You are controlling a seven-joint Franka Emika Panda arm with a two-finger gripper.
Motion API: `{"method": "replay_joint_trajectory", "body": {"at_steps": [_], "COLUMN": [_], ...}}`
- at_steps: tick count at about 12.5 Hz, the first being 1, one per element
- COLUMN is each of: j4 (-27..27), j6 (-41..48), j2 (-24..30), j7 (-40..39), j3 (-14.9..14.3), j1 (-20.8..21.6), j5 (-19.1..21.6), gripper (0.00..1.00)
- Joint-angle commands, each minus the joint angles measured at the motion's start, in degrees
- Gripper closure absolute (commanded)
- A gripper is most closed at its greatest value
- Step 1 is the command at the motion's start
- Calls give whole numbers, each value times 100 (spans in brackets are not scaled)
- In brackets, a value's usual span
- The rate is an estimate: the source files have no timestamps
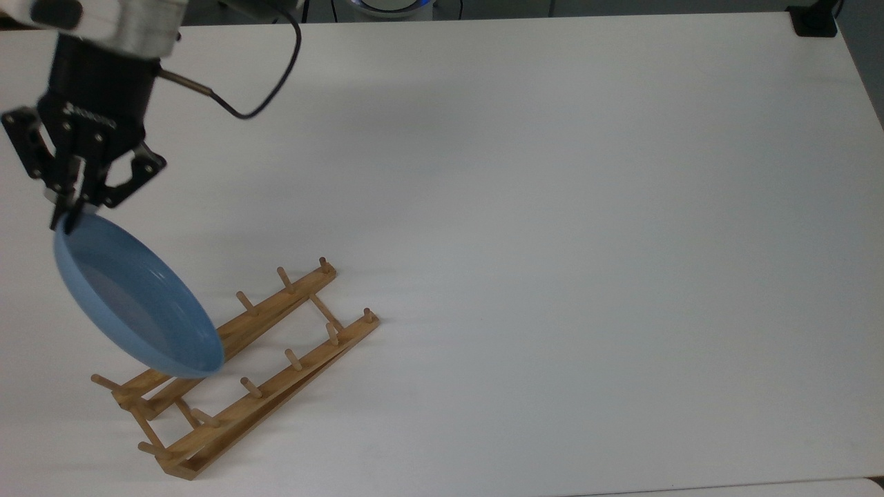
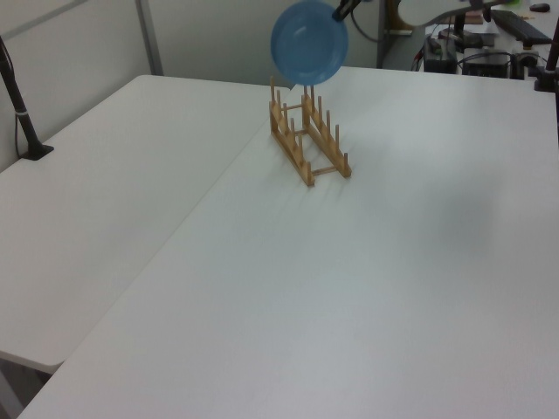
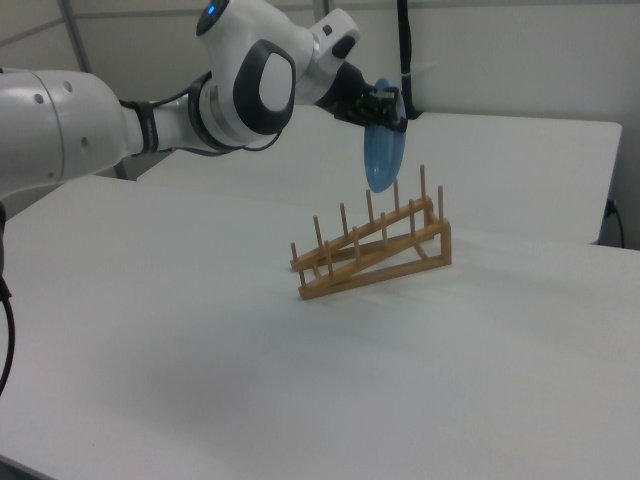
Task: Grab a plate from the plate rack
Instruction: 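Lift the blue plate up out of the wooden rack, then carry the plate away from the rack and lower it flat onto the table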
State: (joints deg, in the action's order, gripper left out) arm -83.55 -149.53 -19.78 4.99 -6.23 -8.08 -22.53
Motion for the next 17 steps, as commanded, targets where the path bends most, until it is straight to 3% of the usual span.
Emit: {"method": "replay_joint_trajectory", "body": {"at_steps": [1, 4, 5, 7, 9, 12, 17], "j4": [-249, -302, -302, -302, -380, -538, -977], "j6": [414, 915, 1178, 2027, 2829, 4130, 5178], "j2": [247, 247, 247, 265, 291, 265, 107], "j7": [55, -86, -321, -1039, -1849, -3263, -4829], "j3": [43, 69, 69, 113, 183, 227, 227], "j1": [44, 79, 88, 114, 114, 123, 298], "j5": [571, 1451, 1915, 2706, 3069, 3141, 2966], "gripper": [100, 100, 100, 100, 99, 99, 99]}}
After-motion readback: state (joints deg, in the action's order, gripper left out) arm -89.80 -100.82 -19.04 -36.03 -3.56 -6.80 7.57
